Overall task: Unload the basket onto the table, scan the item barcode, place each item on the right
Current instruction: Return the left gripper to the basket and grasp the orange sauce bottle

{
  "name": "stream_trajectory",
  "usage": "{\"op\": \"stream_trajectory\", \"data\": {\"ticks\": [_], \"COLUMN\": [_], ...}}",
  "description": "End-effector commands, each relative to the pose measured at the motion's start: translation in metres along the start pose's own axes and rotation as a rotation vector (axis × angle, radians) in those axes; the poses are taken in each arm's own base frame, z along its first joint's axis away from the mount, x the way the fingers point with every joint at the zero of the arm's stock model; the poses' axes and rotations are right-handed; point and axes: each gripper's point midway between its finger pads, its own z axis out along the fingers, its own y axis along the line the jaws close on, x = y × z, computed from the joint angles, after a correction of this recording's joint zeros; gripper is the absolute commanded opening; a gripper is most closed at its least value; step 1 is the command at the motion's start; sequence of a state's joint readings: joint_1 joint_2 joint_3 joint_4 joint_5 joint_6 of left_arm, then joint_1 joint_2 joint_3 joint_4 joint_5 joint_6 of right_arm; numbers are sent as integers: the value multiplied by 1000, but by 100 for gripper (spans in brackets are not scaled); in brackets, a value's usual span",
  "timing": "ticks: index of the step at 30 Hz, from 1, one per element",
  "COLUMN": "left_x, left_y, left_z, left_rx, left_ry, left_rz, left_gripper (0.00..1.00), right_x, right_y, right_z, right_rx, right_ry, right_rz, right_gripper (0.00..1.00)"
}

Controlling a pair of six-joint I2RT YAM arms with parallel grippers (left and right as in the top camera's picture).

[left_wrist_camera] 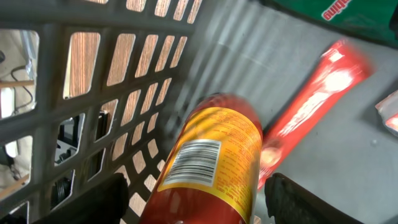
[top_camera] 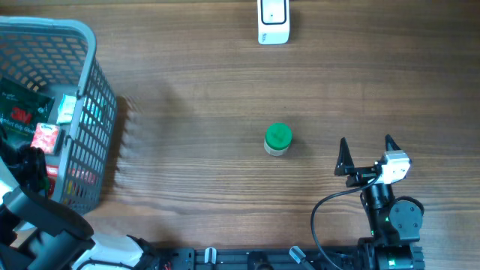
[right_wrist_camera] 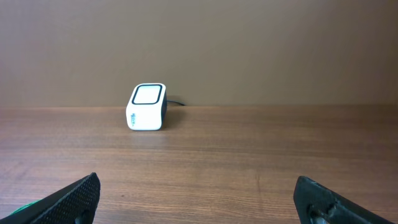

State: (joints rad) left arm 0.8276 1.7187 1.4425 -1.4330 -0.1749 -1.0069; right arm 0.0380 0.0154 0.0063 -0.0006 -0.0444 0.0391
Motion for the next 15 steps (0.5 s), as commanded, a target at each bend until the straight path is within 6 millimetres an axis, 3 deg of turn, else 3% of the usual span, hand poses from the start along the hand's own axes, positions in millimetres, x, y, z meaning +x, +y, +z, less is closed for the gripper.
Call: {"op": "stream_trajectory", "data": {"ticks": [1,5,11,15], "left_x": [-2,-1,1,-5], "left_y": [4,4,0,-5], "left_z": [4,4,1,-14], "left_rx": [-16,-16,8,38], "left_ry": [-9,-9,8,-9], "left_rz": [2,2,1,-5], "left_gripper": [63,48,40,39], "right_x": [-2,-2,-2,-2], "right_y": [2,2,2,2], "right_z": [0,0,0,0], "right_rx": [-12,-12,-12,-12], "right_ry": [-8,-8,-8,-8], "right_rz": [-13,-13,-13,-13], "right_gripper": [100,100,100,100]}}
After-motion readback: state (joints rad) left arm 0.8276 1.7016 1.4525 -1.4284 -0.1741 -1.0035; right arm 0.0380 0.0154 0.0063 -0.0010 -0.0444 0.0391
